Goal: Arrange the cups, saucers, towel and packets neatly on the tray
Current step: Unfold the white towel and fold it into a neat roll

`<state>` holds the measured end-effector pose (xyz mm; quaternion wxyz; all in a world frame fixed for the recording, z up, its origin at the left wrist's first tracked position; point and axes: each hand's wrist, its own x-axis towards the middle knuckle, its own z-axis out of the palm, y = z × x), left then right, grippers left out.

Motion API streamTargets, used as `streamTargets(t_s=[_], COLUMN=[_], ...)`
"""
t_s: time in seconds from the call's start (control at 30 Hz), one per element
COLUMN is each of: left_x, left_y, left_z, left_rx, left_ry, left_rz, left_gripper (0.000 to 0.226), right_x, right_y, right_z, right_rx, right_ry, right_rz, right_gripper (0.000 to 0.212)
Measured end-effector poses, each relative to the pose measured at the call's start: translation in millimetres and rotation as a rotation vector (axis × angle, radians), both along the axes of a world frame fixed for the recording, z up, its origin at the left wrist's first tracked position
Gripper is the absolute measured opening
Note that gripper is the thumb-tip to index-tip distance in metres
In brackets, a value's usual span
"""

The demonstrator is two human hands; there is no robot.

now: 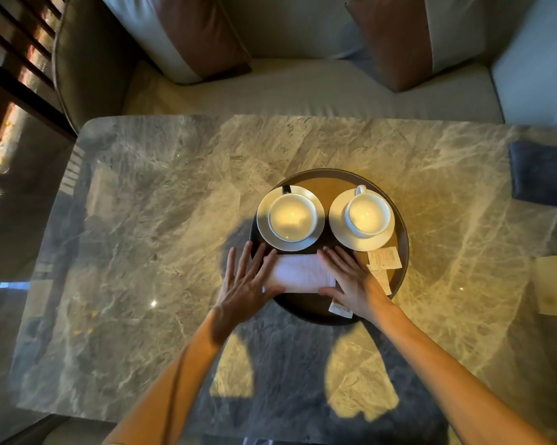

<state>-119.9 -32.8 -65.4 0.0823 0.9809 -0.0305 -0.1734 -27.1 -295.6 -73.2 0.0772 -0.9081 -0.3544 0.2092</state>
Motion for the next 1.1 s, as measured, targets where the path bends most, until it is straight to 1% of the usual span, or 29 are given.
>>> streamTargets(t_s=[0.07, 0.13, 0.2, 0.27, 0.37, 0.47, 0.6, 0.77, 0.87, 0.93, 1.0, 1.03, 1.1], left_x=[2, 1, -6, -18, -32, -25, -17, -20, -19, -16, -10, -6, 0], left_y=[0, -5, -17, -35, -50, -44, -40, -47, -50, -51, -48, -47, -42], left_z=[3, 6, 7, 4, -3, -5, -8, -10, -7, -3, 6, 13, 29], left_rx=[0.020, 0.003, -0.028, -0.057, -0.068, -0.038, -0.044, -0.047, -0.035, -0.009, -0.012, -0.022, -0.065], left_ry=[-0.014, -0.074, -0.164, -0.212, -0.185, -0.166, -0.150, -0.108, -0.082, -0.076, -0.103, -0.150, -0.299], left_rz=[0.005, 0.051, 0.068, 0.020, 0.005, 0.017, -0.009, 0.039, 0.039, 0.034, 0.079, 0.137, 0.337], left_gripper=[0.085, 0.087, 0.082, 0.078, 0.077, 0.076, 0.074, 0.076, 0.076, 0.075, 0.070, 0.065, 0.053], right_x=[-4, -13, -29, -49, -66, -64, -61, -63, -64, -61, -54, -49, -36], right_y=[1, 4, 9, 16, 23, 24, 23, 25, 26, 28, 22, 14, -14], right_z=[4, 9, 11, 9, 3, -1, -5, -9, -7, -1, 10, 17, 34], right_rx=[-0.014, 0.016, 0.077, 0.109, 0.066, 0.005, -0.056, -0.049, -0.022, 0.041, 0.189, 0.279, 0.396], right_ry=[-0.002, -0.075, -0.125, -0.113, -0.131, -0.182, -0.215, -0.231, -0.203, -0.159, -0.125, -0.130, -0.179], right_rz=[-0.007, -0.041, -0.090, -0.112, -0.128, -0.132, -0.117, -0.123, -0.137, -0.152, -0.204, -0.260, -0.424], right_gripper=[0.087, 0.089, 0.088, 0.087, 0.086, 0.085, 0.085, 0.086, 0.085, 0.082, 0.073, 0.067, 0.053])
